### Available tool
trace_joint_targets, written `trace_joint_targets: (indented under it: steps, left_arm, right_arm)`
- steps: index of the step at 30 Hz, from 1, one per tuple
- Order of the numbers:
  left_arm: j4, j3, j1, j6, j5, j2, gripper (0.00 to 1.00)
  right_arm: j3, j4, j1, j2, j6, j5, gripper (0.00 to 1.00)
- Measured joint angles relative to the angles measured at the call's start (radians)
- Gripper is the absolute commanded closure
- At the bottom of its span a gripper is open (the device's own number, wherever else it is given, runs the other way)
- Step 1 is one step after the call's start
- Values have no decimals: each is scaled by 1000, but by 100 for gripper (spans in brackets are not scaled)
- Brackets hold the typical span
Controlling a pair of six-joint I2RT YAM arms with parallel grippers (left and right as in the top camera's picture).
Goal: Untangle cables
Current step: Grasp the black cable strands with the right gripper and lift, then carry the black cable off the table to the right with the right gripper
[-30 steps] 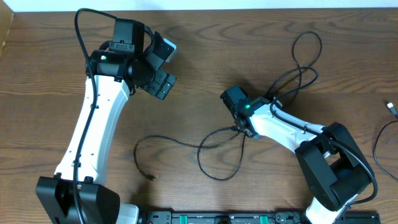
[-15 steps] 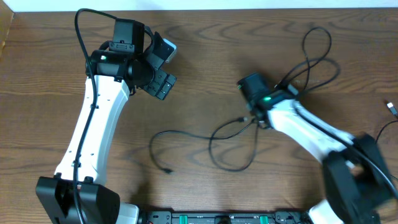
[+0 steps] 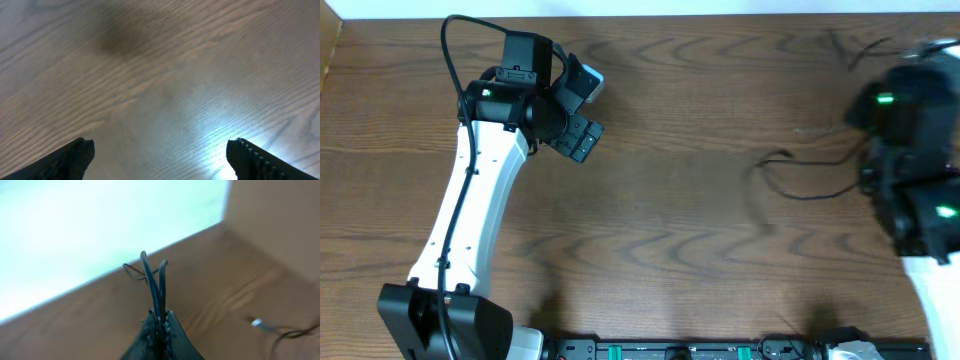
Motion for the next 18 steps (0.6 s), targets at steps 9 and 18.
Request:
trace_joint_targets:
  steps: [9, 18]
  left_arm:
    - [-13, 0, 0, 0, 0, 0, 10]
    - [-37, 0, 0, 0, 0, 0, 10]
  right_arm:
    - [82, 129, -391, -14, 6, 60, 99]
    - [84, 286, -702, 125, 63, 73, 99]
